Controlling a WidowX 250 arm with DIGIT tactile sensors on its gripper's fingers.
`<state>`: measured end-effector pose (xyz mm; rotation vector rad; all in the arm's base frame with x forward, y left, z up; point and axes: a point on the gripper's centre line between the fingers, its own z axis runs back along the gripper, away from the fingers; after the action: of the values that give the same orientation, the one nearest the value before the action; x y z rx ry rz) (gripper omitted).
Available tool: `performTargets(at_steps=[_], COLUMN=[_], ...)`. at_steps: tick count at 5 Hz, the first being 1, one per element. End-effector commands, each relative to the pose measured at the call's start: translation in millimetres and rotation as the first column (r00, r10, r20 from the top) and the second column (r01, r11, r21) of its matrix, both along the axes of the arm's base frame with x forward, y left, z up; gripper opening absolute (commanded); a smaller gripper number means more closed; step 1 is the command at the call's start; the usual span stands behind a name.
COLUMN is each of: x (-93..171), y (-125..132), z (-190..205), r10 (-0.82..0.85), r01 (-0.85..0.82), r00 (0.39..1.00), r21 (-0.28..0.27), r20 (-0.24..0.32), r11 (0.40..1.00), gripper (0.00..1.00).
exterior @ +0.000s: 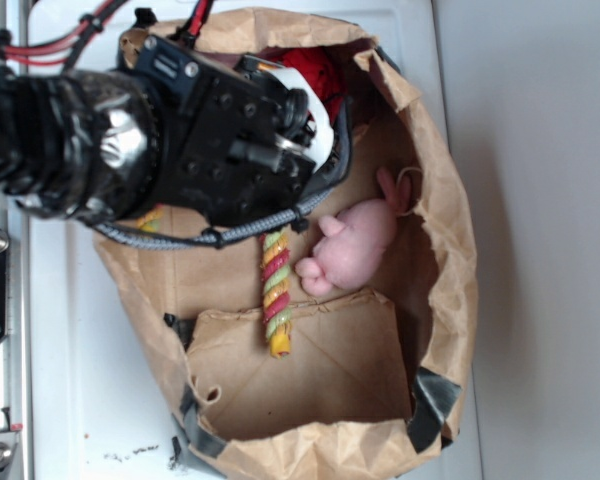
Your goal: Grab the rock.
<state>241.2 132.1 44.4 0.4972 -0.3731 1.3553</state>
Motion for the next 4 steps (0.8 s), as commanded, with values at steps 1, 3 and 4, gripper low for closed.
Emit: performTargets(at_steps=[1, 3, 4], x=[3, 4, 4], y=[0, 2, 4], z=[29, 48, 50], r10=[0.009, 0.034, 0.031], r01=[-0.009, -0.029, -0.028], r00=[0.999, 0.997, 0.998], r21=[-0.005, -0.062, -0.053], r20=[0.043, 0.070, 0.057], r11=[1.000, 0.998, 0.998], gripper=[1.00, 1.00, 1.00])
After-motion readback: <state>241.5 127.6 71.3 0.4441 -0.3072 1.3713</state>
